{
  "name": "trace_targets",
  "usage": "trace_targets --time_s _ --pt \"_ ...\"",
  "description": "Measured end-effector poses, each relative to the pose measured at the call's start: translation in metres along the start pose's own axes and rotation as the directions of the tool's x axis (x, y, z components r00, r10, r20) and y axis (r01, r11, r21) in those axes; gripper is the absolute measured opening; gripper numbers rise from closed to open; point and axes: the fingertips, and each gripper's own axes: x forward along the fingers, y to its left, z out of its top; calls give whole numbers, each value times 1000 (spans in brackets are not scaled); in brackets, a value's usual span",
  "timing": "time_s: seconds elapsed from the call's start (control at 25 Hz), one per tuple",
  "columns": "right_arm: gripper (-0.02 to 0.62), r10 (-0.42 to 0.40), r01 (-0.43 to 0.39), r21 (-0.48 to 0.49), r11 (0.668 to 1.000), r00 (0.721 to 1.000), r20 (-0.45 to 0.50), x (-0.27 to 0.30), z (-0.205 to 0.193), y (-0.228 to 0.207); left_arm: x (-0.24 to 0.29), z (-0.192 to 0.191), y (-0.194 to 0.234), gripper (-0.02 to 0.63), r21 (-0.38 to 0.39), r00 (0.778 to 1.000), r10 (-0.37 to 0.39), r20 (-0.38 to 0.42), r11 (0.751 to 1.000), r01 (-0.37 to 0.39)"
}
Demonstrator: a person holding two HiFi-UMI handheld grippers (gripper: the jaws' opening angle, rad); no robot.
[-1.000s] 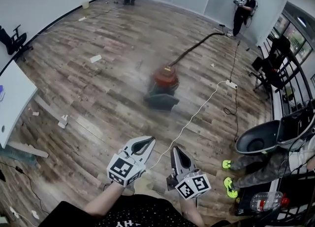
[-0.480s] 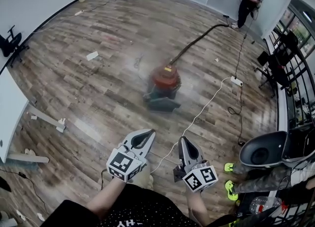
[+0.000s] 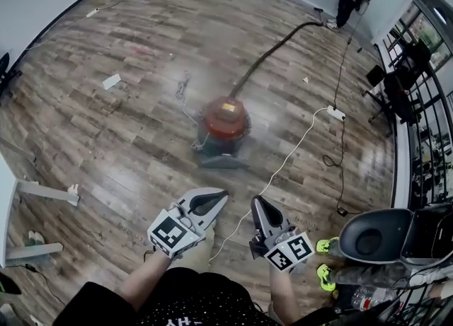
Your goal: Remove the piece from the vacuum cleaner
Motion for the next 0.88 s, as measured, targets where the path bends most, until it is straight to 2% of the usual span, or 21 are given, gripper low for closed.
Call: trace_targets --time_s 0.12,0.24,0.4,0.56,0.88 --pt "11 -30 31 -18 999 999 24 36 3 -36 27 -12 30 11 27 1000 -2 -18 1000 2" --pt "11 -56 56 1 998 997 59 64 1 -66 44 -26 61 11 16 1000 20 -16 1000 -20" --pt "11 -48 48 7 999 996 77 83 -16 -96 58 -57 89 11 29 999 43 -33 999 -42" --pt "11 -29 30 -14 999 998 58 90 -65 -128 73 -111 108 11 37 997 56 -48 998 -54" --pt "11 -11 12 -15 1000 998 67 100 -194 -201 111 -252 127 11 33 998 53 -45 998 -51"
